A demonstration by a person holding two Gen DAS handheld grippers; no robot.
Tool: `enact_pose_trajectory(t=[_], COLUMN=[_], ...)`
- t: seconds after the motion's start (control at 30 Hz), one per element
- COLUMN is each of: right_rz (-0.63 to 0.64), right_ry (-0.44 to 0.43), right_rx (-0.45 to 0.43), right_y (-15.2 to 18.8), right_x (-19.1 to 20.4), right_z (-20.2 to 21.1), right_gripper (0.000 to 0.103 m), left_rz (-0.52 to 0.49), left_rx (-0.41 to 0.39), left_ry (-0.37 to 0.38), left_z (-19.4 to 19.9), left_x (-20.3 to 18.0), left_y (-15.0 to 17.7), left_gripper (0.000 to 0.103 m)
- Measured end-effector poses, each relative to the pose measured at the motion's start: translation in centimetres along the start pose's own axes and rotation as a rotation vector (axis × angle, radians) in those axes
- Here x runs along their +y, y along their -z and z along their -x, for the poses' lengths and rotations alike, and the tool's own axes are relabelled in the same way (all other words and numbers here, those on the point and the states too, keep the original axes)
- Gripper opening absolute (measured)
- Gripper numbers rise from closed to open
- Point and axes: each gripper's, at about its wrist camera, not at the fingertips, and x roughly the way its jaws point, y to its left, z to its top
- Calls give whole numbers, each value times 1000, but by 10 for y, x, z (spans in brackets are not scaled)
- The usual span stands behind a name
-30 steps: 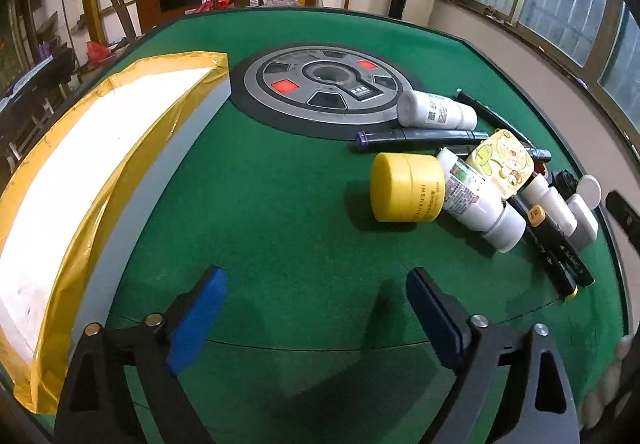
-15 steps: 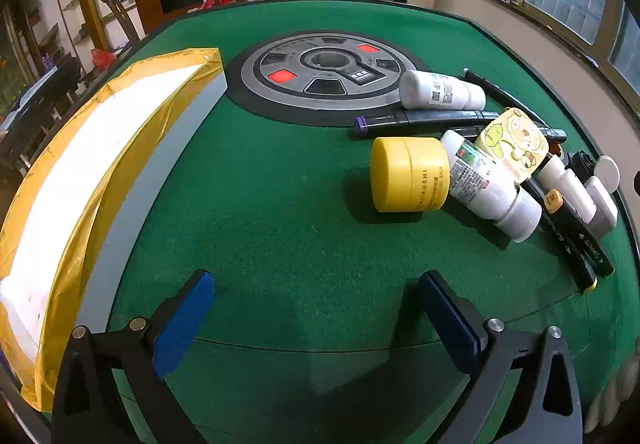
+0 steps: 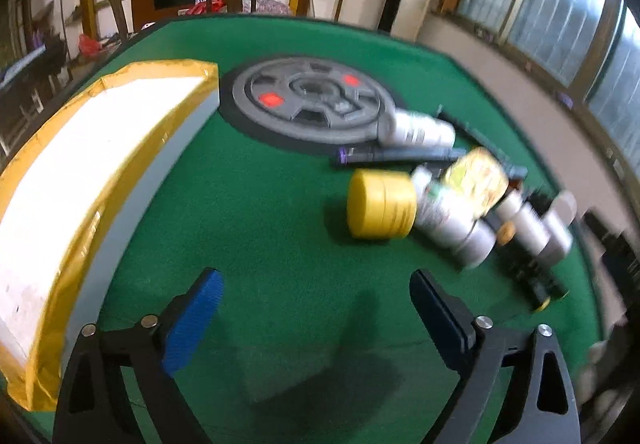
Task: Organize rigid objects
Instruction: 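Grasp the yellow jar with the left tool while the right tool grasps a white bottle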
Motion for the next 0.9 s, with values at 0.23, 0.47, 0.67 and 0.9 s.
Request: enact_pose_trajectory(t=[0.23, 0.47, 0.67, 0.9], right_rz=[1, 2, 7, 5], right_ry=[-17, -27, -31, -24], right_rx=[12, 19, 35, 47], right_y=[-1, -1, -1, -1], right_x=[-1, 0, 1, 2], right_z=[-2, -3, -6, -8], right_gripper=[97, 97, 97, 97], left_rz=[-60, -100, -79, -80], left_rx=[-26, 6, 15, -61], left_ry=[32, 18, 58, 115], left_z=[-2, -35, -34, 24], left_x=[-24, -37, -30, -18], left_y=[-21, -33, -31, -18], left_gripper=[80, 49, 37, 38])
